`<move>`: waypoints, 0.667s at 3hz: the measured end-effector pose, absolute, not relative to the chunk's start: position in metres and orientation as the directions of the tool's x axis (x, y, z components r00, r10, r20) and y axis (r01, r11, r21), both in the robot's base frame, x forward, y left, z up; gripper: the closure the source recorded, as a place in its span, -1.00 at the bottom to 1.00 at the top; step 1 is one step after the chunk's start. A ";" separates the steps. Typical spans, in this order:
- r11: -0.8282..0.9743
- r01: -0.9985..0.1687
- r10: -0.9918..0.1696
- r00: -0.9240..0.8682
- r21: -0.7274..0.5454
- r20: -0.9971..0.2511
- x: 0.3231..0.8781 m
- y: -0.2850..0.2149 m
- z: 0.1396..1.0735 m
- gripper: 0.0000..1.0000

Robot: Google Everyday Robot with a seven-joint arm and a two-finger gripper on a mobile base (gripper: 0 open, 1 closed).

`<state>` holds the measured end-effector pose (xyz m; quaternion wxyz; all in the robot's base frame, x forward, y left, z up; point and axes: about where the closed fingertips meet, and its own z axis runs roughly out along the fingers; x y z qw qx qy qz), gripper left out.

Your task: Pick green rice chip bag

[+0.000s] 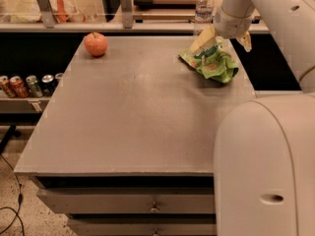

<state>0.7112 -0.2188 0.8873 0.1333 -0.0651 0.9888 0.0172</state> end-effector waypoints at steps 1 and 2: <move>0.994 -0.109 -0.103 -0.966 0.012 -0.238 0.727 -0.208 0.867 -0.90; 0.995 -0.096 -0.090 -0.972 0.016 -0.216 0.736 -0.201 0.852 -0.55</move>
Offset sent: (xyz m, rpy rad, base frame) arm 0.0299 0.0192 -0.0405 -0.0119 0.1061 -0.0556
